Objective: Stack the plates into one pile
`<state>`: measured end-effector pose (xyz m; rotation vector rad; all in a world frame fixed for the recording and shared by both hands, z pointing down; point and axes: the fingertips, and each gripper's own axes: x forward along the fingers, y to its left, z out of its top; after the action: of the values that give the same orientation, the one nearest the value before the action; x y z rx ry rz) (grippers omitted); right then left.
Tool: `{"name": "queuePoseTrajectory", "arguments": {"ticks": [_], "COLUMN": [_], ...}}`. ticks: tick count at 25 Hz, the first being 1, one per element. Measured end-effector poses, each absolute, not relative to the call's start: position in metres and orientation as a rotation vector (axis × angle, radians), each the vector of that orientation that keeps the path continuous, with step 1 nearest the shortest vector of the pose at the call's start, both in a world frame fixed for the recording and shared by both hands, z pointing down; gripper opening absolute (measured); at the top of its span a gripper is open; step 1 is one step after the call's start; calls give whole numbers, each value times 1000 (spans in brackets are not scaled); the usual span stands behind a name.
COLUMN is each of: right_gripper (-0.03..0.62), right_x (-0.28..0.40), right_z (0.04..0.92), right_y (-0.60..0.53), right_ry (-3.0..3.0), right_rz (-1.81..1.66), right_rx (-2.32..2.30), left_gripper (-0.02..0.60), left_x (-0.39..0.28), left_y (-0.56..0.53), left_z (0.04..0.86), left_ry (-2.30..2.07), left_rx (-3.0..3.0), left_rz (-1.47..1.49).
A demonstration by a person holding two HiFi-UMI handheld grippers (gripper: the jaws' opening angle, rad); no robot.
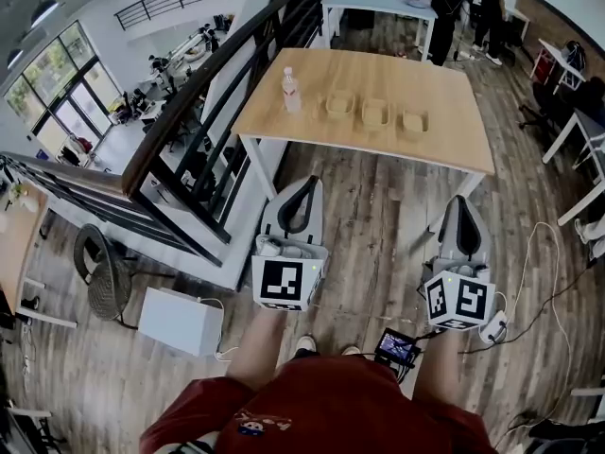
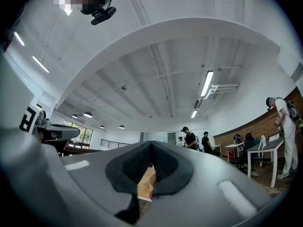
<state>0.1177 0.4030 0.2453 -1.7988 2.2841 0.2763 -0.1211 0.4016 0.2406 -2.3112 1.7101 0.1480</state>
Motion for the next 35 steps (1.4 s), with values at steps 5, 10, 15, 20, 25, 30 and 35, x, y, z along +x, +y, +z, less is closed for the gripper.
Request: {"name": "queuePoseTrajectory", "arguments": {"ticks": [5,10,15,20,25,30,35], "right_gripper": [8,8,8,8,8,8,9], "right_x": [131,146,152,153,147,140,125], "right_z": [250,257,264,267,269,267,266], "right_y": [405,405,408,402,396,374,333], "right_ry": [2265,2265,2312,2310,2327,2333,2320], "right_rz": [243,200,163,110,115,147,185], "right_rx": [-1768,-1742,-1696,-1663,-1656,-1665,-1680], "left_gripper": [5,5,5,5,5,5,5], "left_x": [-97,-73,-53,-49,-58,-63,-81], "left_y": [405,409,417,418,413,388,341], "left_z": [246,251,258,257,263,264,268], "left_ry": [1695,1682,1695,1711,1743,1738,1722], "left_rx": [-2354,-2353,-2371,-2357,-2343,-2358,-2359], "left_rz": [122,83,38,41,57,94,141]}}
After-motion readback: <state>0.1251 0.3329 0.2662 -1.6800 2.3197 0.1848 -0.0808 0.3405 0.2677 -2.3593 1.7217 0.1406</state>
